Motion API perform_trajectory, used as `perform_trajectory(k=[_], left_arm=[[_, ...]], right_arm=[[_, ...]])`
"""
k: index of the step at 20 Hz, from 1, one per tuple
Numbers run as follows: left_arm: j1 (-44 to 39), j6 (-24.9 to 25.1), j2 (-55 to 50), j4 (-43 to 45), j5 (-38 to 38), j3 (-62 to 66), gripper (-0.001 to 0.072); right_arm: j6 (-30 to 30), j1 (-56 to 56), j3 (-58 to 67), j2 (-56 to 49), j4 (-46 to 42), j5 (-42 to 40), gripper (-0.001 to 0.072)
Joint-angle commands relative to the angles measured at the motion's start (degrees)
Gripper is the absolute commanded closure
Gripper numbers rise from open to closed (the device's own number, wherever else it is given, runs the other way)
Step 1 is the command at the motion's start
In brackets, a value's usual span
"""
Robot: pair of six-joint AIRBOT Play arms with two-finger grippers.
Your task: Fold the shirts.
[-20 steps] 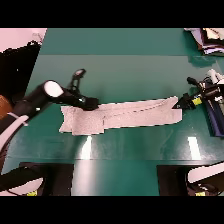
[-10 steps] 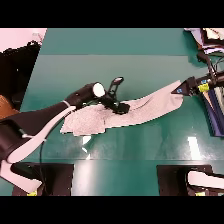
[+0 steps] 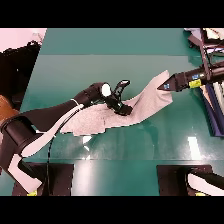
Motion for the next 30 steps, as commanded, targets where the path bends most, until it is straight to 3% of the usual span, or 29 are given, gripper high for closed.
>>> perform_trajectory(k=[1, 6, 11, 18, 19, 20, 21, 22, 24, 26, 30], left_arm=[[-0.1, 0.0, -0.2, 2.3, -1.4, 0.2, 0.0682], [2.9, -0.1, 1.0, 2.3, -4.7, 0.3, 0.0682], [11.8, 0.1, 10.8, 7.7, -5.5, 0.3, 0.0681], [32.6, 0.3, 30.7, 19.2, -8.6, 0.3, 0.0681], [35.0, 0.6, 32.7, 19.9, -9.1, 0.3, 0.0681], [37.5, 0.6, 34.5, 20.1, -9.9, 0.2, 0.0681], [39.6, 0.6, 35.9, 20.1, -10.9, 0.3, 0.0681], [41.3, 0.6, 36.7, 20.1, -11.8, 0.3, 0.0681], [44.2, 0.8, 37.7, 20.1, -14.2, 0.2, 0.068], [45.6, 2.2, 37.9, 20.1, -16.6, 0.2, 0.0681], [45.6, 2.3, 37.9, 19.3, -17.9, 0.2, 0.0681]], right_arm=[[0.4, 3.7, 3.0, 1.2, 0.2, -1.3, 0.0698], [1.2, 7.7, 11.1, -2.9, 0.0, 1.1, 0.0698], [1.2, 17.2, 14.4, -8.2, 0.2, -1.8, 0.0697], [-0.3, 40.3, 24.5, -24.7, 0.2, -21.4, 0.0692], [-0.5, 43.1, 27.0, -28.0, 0.1, -23.3, 0.0611], [-1.2, 45.8, 29.9, -31.4, 0.1, -24.5, 0.0351], [-1.2, 47.7, 32.5, -34.2, 0.2, -24.8, 0.015], [-1.2, 49.1, 35.0, -36.7, 0.2, -24.5, 0.0114], [-1.1, 49.8, 39.6, -39.4, -0.5, -21.5, 0.0161], [0.5, 48.1, 40.4, -39.1, -3.8, -16.8, 0.0161], [2.3, 40.8, 27.4, -32.7, -11.5, -11.1, 0.0162]])
